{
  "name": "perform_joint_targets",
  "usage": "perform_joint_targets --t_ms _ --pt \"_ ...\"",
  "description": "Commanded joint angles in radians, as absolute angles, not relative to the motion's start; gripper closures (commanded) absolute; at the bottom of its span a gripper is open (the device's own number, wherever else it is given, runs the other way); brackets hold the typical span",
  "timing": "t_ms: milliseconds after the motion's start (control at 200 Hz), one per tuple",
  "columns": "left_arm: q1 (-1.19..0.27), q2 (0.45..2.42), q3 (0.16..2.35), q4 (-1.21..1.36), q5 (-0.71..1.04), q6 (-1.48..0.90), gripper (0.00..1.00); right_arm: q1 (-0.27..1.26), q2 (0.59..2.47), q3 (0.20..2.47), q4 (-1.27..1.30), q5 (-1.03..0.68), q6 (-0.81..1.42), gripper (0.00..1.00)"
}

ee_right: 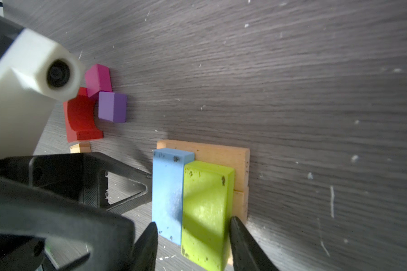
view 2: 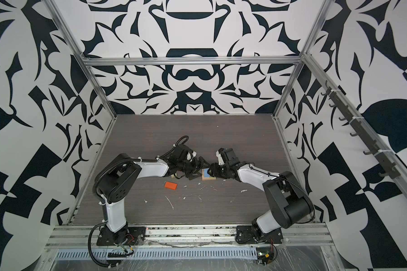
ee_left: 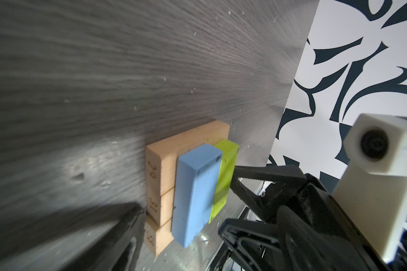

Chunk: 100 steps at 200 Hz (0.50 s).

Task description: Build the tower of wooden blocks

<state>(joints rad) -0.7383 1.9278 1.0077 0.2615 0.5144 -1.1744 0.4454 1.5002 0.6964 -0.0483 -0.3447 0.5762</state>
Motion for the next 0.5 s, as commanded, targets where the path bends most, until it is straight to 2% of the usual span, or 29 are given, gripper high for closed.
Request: perform_joint_targets --t_ms 0,495 --pt "-0.747 1.921 1.02 0.206 0.518 -1.175 0.09 0.447 1.477 0.72 -0.04 -0.319 0.571 0.47" --pt "-0.747 1.898 1.009 0.151 0.552 -1.171 0.09 0.446 1.475 0.717 -0.036 -0.314 0.572 0.47"
